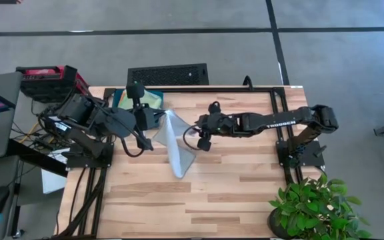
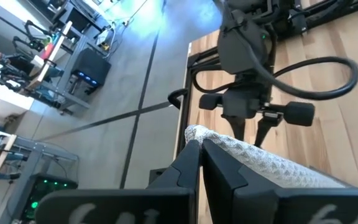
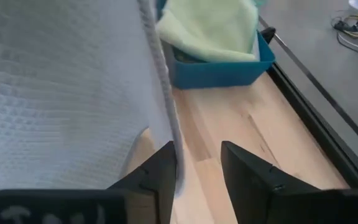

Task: Fold microfiber towels
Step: Fold the gray towel

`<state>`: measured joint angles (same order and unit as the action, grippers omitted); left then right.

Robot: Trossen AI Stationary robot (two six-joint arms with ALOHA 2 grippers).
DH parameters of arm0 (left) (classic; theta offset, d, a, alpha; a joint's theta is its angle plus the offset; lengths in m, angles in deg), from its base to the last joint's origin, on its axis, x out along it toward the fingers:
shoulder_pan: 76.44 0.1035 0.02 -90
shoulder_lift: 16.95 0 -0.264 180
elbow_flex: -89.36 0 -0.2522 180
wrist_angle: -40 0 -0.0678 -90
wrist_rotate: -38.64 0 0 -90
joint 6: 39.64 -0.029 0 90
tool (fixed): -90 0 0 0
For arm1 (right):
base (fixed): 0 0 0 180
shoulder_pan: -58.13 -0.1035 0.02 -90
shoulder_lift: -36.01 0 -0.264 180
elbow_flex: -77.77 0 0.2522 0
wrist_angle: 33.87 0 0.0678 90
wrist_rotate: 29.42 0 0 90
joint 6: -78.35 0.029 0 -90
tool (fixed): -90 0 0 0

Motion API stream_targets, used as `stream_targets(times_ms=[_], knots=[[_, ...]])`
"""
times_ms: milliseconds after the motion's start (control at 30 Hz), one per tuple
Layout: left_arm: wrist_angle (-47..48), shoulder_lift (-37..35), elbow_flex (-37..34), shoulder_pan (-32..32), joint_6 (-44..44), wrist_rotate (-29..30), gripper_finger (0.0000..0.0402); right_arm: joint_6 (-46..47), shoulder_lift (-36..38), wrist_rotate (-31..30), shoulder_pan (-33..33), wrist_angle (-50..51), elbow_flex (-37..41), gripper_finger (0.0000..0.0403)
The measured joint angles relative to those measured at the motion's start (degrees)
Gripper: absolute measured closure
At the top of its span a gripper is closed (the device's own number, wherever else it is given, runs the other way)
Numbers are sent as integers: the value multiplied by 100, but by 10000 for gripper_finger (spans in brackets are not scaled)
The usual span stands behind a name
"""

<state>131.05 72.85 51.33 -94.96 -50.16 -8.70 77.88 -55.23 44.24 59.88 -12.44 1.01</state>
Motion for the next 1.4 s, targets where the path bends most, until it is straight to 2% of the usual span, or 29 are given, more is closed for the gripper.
stream_targets(times_ms=[133,300,400,567,700,833,1100,1400], knots=[[-55,0,0,-33,-93,2,401,2,0,58,80,25,0,260],[-346,0,0,-149,-444,28,401,-4,-275,792,178,-151,66,284],[-382,0,0,-220,-490,127,401,-135,-539,755,213,-300,63,309],[-290,0,-1,-285,-344,223,401,-343,-779,730,187,-409,65,388],[-40,0,-2,-287,-69,271,401,-414,-683,728,105,-371,72,387],[314,0,-2,-285,373,308,401,-559,-407,608,4,-236,72,395],[1304,37,-33,-251,1748,273,401,-708,440,-105,-207,668,72,397],[1279,141,-938,28,2300,-37,401,-662,1554,-660,-262,1920,61,397]])
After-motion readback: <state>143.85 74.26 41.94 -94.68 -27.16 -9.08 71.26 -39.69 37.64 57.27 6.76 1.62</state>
